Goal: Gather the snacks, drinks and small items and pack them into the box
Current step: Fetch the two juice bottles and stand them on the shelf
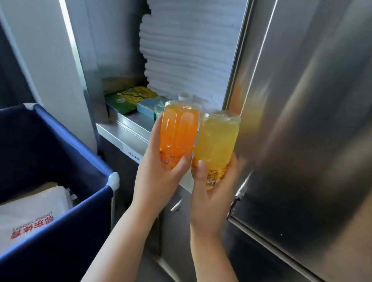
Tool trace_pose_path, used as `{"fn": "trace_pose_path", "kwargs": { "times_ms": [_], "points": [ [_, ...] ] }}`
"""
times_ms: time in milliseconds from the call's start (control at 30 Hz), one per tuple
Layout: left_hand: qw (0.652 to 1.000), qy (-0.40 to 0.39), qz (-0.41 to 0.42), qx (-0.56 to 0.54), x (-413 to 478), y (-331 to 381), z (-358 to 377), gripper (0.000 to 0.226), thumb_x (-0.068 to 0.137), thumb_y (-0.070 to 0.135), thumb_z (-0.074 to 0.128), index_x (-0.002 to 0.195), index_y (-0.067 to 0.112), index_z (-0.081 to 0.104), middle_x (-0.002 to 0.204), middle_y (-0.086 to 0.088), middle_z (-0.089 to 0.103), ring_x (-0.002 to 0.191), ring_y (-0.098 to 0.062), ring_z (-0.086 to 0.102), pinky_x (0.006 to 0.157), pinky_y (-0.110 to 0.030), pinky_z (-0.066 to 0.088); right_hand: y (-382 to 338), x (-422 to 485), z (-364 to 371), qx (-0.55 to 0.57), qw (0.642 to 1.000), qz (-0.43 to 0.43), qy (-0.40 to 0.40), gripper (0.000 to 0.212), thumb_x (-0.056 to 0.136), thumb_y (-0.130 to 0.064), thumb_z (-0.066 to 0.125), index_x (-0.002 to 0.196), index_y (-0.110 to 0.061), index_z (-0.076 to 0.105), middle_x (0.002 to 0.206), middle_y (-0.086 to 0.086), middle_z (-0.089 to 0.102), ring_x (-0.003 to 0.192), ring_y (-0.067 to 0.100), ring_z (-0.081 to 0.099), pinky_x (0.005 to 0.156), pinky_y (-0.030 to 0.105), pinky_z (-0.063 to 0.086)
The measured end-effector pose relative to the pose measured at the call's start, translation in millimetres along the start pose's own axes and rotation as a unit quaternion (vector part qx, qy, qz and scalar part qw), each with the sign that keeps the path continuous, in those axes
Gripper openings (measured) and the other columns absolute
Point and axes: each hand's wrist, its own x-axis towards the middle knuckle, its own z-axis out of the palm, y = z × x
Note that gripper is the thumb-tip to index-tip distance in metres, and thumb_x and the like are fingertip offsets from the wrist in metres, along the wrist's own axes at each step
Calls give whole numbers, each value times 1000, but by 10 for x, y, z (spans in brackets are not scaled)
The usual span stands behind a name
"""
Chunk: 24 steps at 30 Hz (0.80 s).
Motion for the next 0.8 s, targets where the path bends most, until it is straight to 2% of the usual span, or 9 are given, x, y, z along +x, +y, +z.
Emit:
{"fn": "trace_pose_path", "kwargs": {
  "times_ms": [100,233,433,500,600,700,800],
  "points": [
    [1000,18,-11,-10,99,-177,-182,77,80,43,65,134,62,13,112,47,45,100,6,58,77,-28,56,140,-30,266,-16,1000,15,-23,59,87,-56,54,134,-24,41,123,-10,56,108,14,61,81,37,56],
    [1000,20,-11,-3,326,-481,-457,77,84,32,68,133,62,18,117,43,46,104,8,56,76,-17,53,305,-48,703,-13,998,37,-46,56,88,-59,51,137,-36,35,125,-14,56,108,8,61,81,33,56],
    [999,-10,-34,17,923,-1032,-801,82,75,53,63,140,57,13,112,43,48,97,8,59,77,-30,56,617,89,1473,-49,997,54,-15,58,87,-62,48,137,-38,32,122,-15,58,103,6,62,79,34,56],
    [999,-36,-32,20,1110,-1182,-885,83,75,53,62,141,54,12,112,45,45,96,7,58,77,-33,57,713,125,1683,-47,997,60,3,59,86,-63,48,136,-36,33,119,-14,60,101,6,63,79,34,56],
    [997,-67,-30,35,1326,-1351,-933,83,77,49,63,141,53,11,112,48,41,95,8,57,76,-34,57,834,190,1883,-54,996,71,26,61,84,-67,46,135,-36,35,115,-17,61,97,3,63,76,25,55],
    [994,-99,-33,29,1449,-1456,-896,81,78,47,64,139,56,12,117,33,48,96,3,60,77,-37,57,924,249,1936,-68,993,84,50,59,85,-63,48,135,-35,34,117,-13,61,98,5,64,76,26,55],
    [990,-132,-35,17,1552,-1507,-782,82,76,50,64,141,52,15,125,17,53,101,-3,61,80,-39,56,998,338,1901,-94,989,86,78,56,87,-58,49,136,-36,34,118,-17,60,100,2,62,77,23,53]
  ]
}}
